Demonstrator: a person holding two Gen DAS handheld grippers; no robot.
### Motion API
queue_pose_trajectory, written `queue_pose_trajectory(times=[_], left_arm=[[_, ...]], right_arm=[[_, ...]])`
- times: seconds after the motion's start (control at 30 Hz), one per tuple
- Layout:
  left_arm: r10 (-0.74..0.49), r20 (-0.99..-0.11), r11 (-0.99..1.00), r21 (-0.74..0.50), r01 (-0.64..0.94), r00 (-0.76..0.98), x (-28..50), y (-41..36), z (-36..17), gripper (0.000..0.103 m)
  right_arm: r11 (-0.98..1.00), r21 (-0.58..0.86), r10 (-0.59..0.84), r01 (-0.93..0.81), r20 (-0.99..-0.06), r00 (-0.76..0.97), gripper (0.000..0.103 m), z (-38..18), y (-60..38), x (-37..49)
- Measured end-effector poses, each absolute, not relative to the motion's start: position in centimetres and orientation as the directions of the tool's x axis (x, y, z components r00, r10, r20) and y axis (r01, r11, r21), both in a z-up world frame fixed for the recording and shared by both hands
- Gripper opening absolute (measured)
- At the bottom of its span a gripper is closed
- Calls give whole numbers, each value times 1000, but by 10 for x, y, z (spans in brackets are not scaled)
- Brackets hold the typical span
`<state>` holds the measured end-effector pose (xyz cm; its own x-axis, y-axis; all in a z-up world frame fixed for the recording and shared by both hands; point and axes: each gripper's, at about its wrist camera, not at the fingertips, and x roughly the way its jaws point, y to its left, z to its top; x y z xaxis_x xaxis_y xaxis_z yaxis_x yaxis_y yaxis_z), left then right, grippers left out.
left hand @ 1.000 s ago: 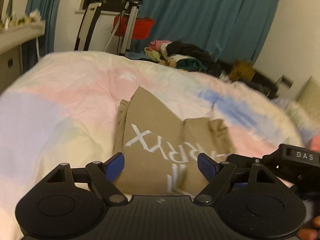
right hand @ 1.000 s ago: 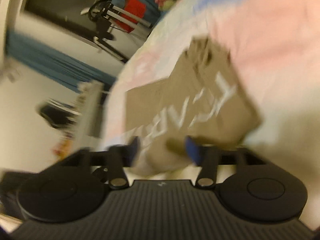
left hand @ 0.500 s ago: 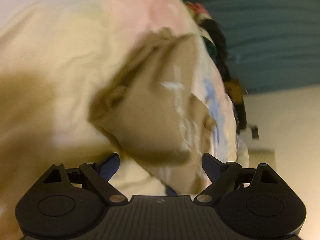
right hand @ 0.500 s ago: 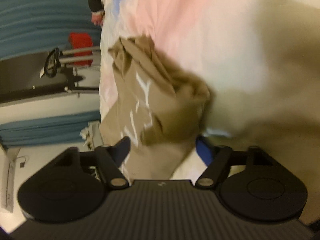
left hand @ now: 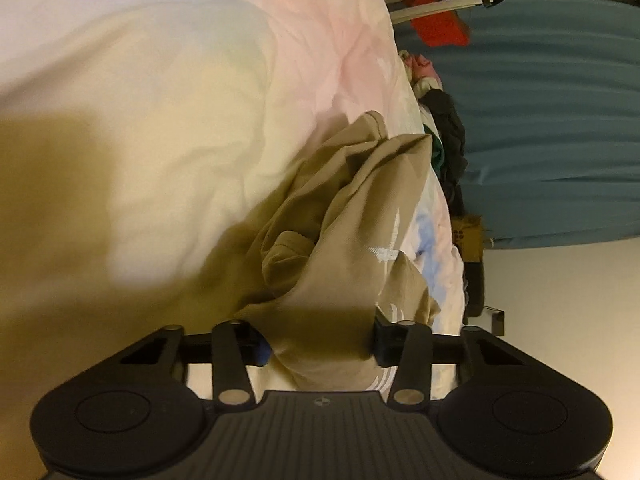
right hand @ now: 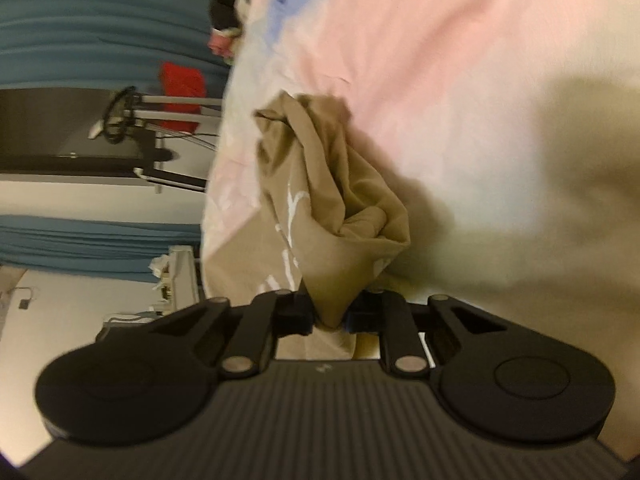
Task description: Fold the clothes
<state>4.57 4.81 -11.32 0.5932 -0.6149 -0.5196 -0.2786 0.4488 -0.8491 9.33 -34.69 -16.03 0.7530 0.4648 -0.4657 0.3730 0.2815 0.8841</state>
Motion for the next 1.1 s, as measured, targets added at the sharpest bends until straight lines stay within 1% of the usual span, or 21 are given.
queue_pose_trajectory(times=[0.13, 0.27, 0.43, 0.53, 0.6, 0.7, 0.77, 0.9, 0.97, 1.07, 1.1], left_arm=[[-630, -505, 478, -851, -218, 590, 36, 39, -83, 35], [-662, -471, 464, -868, -174, 583, 44, 22, -42, 33], [-704, -453, 470, -875, -118, 547, 81, -32, 16, 32], [-725, -460, 481, -871, -100, 512, 124, -82, 40, 32], [-738, -462, 485, -870, -91, 492, 159, -118, 50, 32], [-759, -438, 481, -876, -37, 483, 208, -170, 62, 31], [-772, -421, 478, -878, -1, 476, 240, -204, 71, 31], [-812, -323, 423, -900, 108, 486, 284, -251, 65, 31], [-819, -300, 416, -897, 147, 489, 298, -266, 51, 31], [-800, -368, 496, -850, 177, 474, 303, -280, 5, 31], [-788, -401, 531, -827, 187, 466, 305, -283, -14, 31]], right_arm=[[334, 882, 431, 334, -458, 778, 16, -132, -352, 82], [279, 907, 424, 317, -412, 806, 16, -103, -374, 78], [212, 933, 389, 291, -354, 851, 16, -60, -418, 82], [205, 936, 330, 286, -342, 880, 16, -34, -456, 105], [210, 928, 286, 308, -360, 888, 16, -21, -484, 128], [275, 903, 202, 331, -391, 898, 16, 3, -522, 170], [311, 900, 150, 306, -364, 919, 16, 16, -544, 190], [421, 876, 37, 236, -277, 960, 16, 33, -572, 223], [462, 853, 8, 244, -279, 960, 16, 13, -576, 229], [521, 814, -36, 258, -281, 959, 16, -17, -582, 238], [530, 797, -34, 289, -320, 947, 16, -37, -582, 239]])
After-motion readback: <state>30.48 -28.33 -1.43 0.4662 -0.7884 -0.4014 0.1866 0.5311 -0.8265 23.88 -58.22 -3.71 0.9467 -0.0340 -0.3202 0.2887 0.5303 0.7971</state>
